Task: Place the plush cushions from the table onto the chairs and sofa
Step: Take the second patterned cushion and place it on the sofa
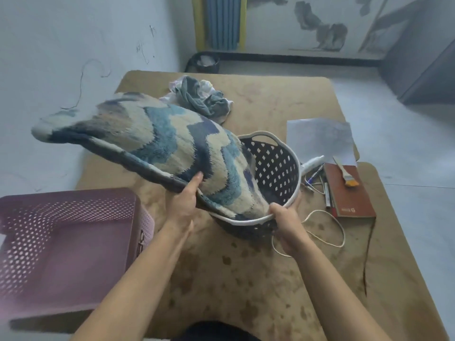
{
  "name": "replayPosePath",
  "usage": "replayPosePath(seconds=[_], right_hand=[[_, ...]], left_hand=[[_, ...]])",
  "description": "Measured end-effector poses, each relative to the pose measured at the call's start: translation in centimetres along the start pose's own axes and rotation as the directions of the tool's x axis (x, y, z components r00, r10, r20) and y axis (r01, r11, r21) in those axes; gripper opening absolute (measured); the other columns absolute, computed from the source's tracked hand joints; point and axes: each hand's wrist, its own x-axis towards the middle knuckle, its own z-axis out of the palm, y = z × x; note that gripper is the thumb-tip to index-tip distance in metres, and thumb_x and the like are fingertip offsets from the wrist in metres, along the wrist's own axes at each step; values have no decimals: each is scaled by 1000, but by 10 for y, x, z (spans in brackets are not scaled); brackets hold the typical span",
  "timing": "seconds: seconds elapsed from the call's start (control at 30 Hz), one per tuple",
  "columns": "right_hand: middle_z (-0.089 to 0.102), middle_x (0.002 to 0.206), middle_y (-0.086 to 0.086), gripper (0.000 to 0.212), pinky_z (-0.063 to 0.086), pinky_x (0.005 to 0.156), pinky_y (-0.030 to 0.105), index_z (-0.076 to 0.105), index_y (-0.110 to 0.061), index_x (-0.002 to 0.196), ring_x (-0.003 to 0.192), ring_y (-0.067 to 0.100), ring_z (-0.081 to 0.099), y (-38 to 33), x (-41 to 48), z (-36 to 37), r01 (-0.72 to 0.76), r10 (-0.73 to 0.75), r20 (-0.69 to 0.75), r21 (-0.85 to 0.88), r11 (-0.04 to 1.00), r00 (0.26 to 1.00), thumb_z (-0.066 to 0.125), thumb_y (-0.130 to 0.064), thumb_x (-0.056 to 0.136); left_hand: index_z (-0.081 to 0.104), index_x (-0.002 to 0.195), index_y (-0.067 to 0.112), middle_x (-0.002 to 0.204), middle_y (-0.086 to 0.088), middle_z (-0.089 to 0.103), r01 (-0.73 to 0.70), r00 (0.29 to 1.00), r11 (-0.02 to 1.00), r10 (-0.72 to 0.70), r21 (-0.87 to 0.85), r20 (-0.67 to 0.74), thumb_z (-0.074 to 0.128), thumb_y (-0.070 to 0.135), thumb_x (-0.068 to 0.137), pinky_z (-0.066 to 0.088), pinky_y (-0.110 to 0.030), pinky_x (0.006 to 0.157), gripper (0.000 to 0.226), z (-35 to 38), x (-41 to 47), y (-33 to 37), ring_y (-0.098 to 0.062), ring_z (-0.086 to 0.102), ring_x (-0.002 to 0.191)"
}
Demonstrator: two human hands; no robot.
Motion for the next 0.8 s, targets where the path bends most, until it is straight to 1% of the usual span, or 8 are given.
replayPosePath(seconds=[0.07, 0.1, 0.2, 0.33, 0.47, 0.57, 0.63, 0.8], right_hand=[[57, 127, 14, 92, 62, 72, 58, 31, -40, 136, 93, 40, 70, 8, -17, -5, -118, 113, 39, 158, 980, 993, 63, -13, 55], [60, 123, 15, 82, 62, 65, 54, 33, -34, 134, 86, 40, 74, 14, -24, -7, -167, 159, 56, 197, 966, 986, 58, -7, 62], [62, 130, 21, 70, 62, 58, 48, 36, -28, 138, 89, 45, 76, 35, -36, -14, -214, 213, 30, 250, 944, 976, 53, 5, 77], [57, 127, 14, 61, 61, 49, 41, 38, -24, 136, 84, 33, 67, 41, -45, -14, -161, 159, 30, 267, 950, 987, 48, 12, 88], [61, 127, 16, 55, 62, 53, 47, 44, -21, 133, 84, 42, 75, 50, -46, -7, -149, 167, -45, 270, 951, 985, 54, 3, 85], [56, 128, 18, 50, 62, 52, 54, 48, -32, 123, 86, 49, 73, 58, -43, -4, -110, 133, -102, 204, 973, 986, 51, -4, 80], [53, 128, 18, 55, 61, 51, 55, 46, -35, 121, 89, 51, 71, 61, -37, -1, -111, 130, -89, 185, 976, 988, 53, -3, 77], [49, 133, 16, 71, 60, 47, 41, 31, -23, 145, 83, 39, 74, 51, -44, 8, -142, 152, -27, 222, 964, 988, 51, 5, 83]], left_hand=[[73, 116, 13, 108, 9, 79, -68, 996, 997, 65, 49, 56, 81, 11, 84, 59, -24, 87, 32, 1, -19, -3, -5, 74, 100], [72, 117, 16, 112, 12, 77, -82, 994, 994, 77, 73, 79, 88, 18, 78, 57, -24, 92, 42, 4, -30, -6, -3, 72, 104], [62, 134, 19, 129, 13, 69, -32, 998, 978, 22, 207, 52, 98, 50, 52, 46, -28, 110, 95, 15, -49, -22, -4, 63, 121], [67, 124, 19, 121, 9, 73, -38, 999, 980, 32, 197, 35, 87, 42, 75, 50, -38, 108, 57, 18, -63, -23, -13, 67, 117], [69, 112, 16, 101, 14, 78, -220, 974, 975, 218, 37, 65, 75, 19, 92, 57, -33, 92, 22, 17, -75, 15, -11, 73, 102], [68, 114, 12, 88, 18, 76, -355, 933, 933, 357, -50, 44, 71, 11, 94, 56, -21, 78, 20, 18, -90, 52, -6, 71, 88], [65, 118, 15, 99, 19, 74, -446, 893, 893, 449, -53, 41, 70, 8, 95, 55, -21, 82, 25, 17, -102, 73, -1, 71, 92], [52, 138, 8, 120, 11, 66, -590, 804, 807, 589, -13, 75, 68, 6, 95, 54, -13, 84, 46, 3, -133, 101, 9, 68, 99]])
